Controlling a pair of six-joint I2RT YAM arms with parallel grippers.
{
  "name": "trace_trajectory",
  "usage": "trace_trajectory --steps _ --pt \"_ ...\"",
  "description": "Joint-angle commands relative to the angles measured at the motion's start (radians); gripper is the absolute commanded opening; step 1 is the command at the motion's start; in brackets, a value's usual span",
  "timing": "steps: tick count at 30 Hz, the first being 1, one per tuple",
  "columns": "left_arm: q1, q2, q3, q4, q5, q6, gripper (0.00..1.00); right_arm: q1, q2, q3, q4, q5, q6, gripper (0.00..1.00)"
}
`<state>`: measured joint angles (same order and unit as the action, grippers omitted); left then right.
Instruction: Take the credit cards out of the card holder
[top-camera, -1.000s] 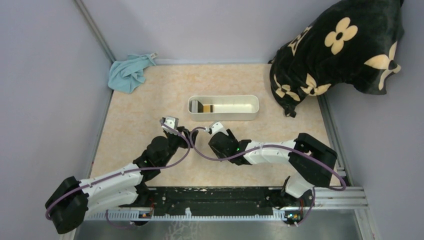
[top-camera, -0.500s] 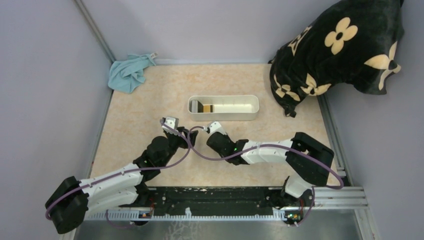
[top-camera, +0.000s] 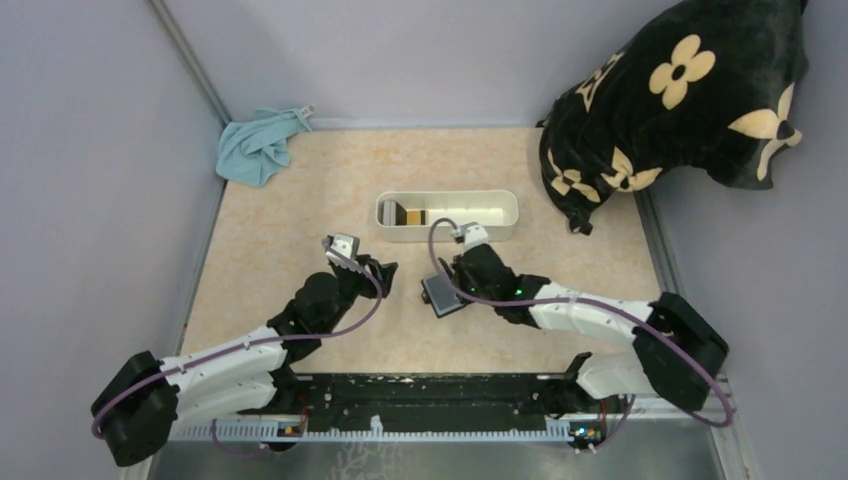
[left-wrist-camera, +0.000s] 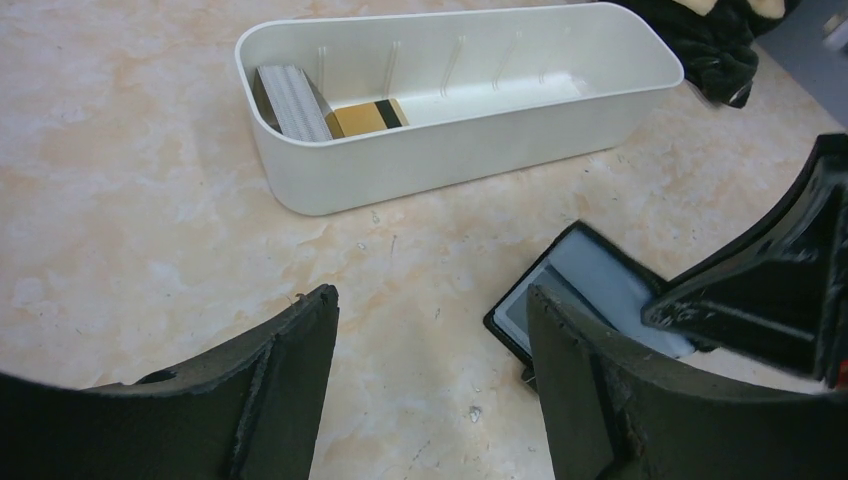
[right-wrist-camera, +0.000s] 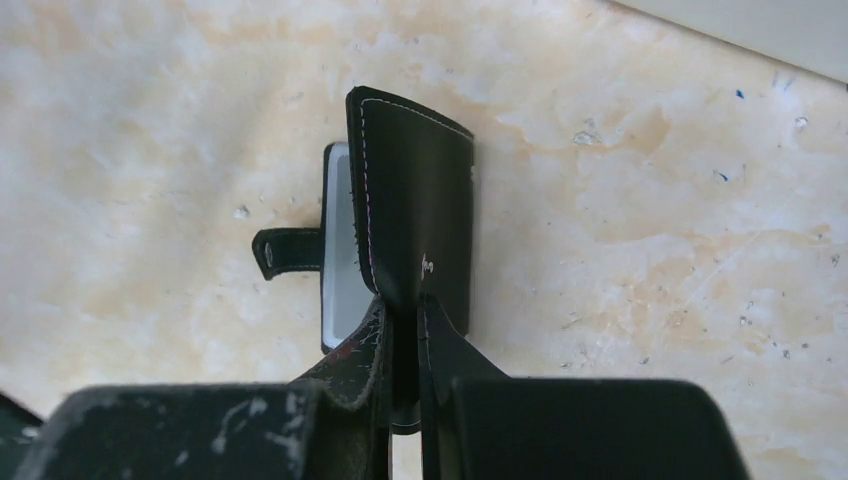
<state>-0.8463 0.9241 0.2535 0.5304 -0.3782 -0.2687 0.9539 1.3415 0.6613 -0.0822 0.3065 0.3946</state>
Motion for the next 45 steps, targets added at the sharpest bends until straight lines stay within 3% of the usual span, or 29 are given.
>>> trace_trajectory --steps 1,4,13,20,25,27,34,35,37,39,40,41,45 --pt "0.003 0.008 0.004 0.017 0.022 0.012 0.75 -0.145 -0.177 -0.105 0.203 -0.295 0.159 0.00" --pt "0.001 0.019 0.008 0.028 0.038 0.010 0.75 -0.236 -0.228 -0.183 0.276 -0.363 0.213 0.00" --pt "0.002 0.065 0.044 0.031 0.078 0.030 0.76 -0.368 -0.208 -0.298 0.322 -0.376 0.301 0.00" --pt "0.001 0.145 0.081 0.069 0.111 0.051 0.76 -0.405 -0.303 -0.343 0.260 -0.293 0.331 0.00" --pt "0.003 0.248 0.142 0.115 0.168 0.056 0.76 -0.413 -0.394 -0.363 0.136 -0.193 0.315 0.40" --pt "0.001 0.287 0.167 0.130 0.192 0.053 0.76 -0.412 -0.441 -0.363 0.086 -0.155 0.310 0.48" --pt "0.001 0.408 0.222 0.215 0.298 0.058 0.75 -0.413 -0.626 -0.324 -0.107 -0.034 0.241 0.49" --pt "0.000 0.419 0.233 0.213 0.299 0.046 0.71 -0.414 -0.647 -0.316 -0.126 -0.023 0.229 0.44" --pt "0.000 0.436 0.245 0.208 0.254 -0.007 0.53 -0.412 -0.672 -0.303 -0.134 -0.021 0.189 0.30" --pt "0.000 0.446 0.250 0.207 0.248 -0.029 0.27 -0.412 -0.659 -0.295 -0.098 -0.055 0.151 0.00" --pt "0.001 0.445 0.249 0.206 0.254 -0.029 0.07 -0.412 -0.633 -0.289 -0.081 -0.072 0.134 0.00" --pt "0.001 0.442 0.243 0.213 0.264 -0.035 0.00 -0.412 -0.598 -0.283 -0.045 -0.118 0.121 0.00" --pt "0.003 0.398 0.199 0.214 0.213 -0.073 0.00 -0.386 -0.413 -0.228 0.050 -0.196 0.092 0.00"
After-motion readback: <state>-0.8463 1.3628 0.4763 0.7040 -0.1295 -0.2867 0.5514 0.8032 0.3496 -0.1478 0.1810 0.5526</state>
